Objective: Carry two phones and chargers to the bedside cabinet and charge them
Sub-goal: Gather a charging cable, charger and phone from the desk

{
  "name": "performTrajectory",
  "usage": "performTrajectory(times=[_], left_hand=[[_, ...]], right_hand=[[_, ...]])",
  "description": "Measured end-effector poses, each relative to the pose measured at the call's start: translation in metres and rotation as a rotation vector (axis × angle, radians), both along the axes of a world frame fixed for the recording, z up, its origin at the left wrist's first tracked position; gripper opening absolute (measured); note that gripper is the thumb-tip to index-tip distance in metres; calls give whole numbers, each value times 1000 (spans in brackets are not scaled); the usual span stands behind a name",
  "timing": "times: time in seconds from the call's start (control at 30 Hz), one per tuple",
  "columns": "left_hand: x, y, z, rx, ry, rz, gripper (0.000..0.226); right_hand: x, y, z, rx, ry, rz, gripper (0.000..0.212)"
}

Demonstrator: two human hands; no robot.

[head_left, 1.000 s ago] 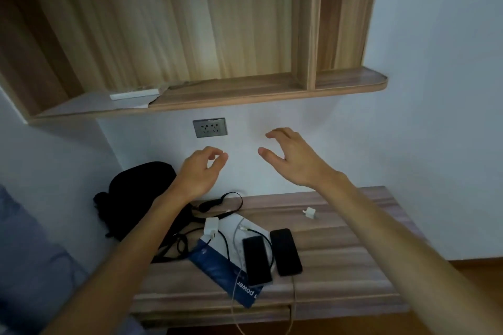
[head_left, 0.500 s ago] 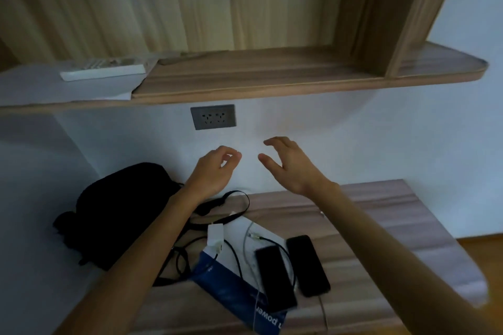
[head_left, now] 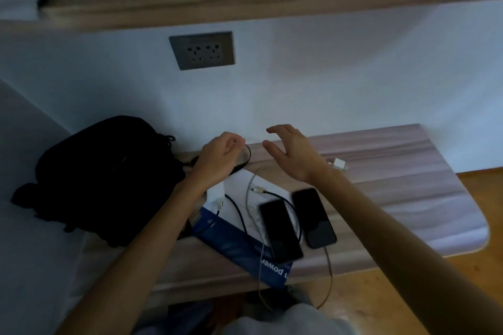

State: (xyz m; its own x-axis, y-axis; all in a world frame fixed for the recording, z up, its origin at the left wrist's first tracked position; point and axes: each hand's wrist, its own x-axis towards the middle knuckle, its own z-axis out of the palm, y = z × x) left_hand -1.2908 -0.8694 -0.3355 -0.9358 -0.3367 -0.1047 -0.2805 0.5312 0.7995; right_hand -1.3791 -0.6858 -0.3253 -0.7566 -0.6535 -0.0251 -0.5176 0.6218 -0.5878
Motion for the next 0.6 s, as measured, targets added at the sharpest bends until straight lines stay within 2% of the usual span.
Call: performTrajectory(times=[0.23, 0.33, 0.6], left_hand=[[16, 38, -57, 86, -72, 8, 23], [26, 58, -82, 80, -166, 8, 32], [44, 107, -126, 134, -382, 21, 31]], right_hand=[[20, 28, -65, 60, -120, 9, 46], [31, 42, -93, 93, -209, -28, 48], [68, 61, -146, 257, -449, 8, 56]])
